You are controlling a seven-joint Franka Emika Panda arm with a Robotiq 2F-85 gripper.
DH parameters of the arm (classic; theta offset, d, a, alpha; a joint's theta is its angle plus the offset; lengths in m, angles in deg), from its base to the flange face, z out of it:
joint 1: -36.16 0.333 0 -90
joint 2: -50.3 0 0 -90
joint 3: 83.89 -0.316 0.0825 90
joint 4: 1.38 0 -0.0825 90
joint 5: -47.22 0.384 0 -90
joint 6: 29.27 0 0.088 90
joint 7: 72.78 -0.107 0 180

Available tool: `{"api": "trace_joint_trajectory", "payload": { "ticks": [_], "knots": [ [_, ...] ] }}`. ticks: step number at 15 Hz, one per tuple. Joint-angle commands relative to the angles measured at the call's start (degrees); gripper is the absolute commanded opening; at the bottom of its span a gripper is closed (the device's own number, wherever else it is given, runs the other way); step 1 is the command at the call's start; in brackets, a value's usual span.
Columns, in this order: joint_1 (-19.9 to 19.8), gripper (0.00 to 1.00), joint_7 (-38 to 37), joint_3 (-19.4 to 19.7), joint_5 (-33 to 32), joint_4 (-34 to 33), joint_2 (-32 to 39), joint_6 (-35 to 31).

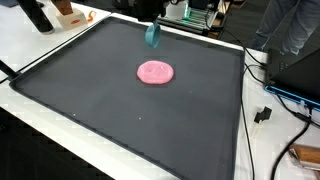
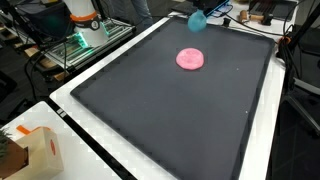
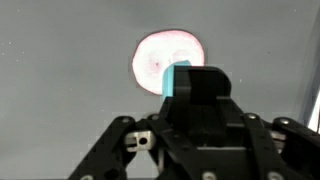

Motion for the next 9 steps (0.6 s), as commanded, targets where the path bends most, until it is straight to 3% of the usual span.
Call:
{"api": "trace_joint_trajectory", "payload": {
  "ticks": [1,5,6,9],
  "knots": [
    [-0.2,0.5,0.0,-0.2,0.0,-0.2,0.1,0.2],
    [-0.2,0.5,0.0,-0.2,0.0,-0.3,0.2,0.2],
    [-0.2,0.25,0.0,-0.2,0.0,-0.3,0.2,0.2],
    [2.2,0.25,-13.8,-0.2,-8.9,-0.8,1.8,-0.6]
  ]
}}
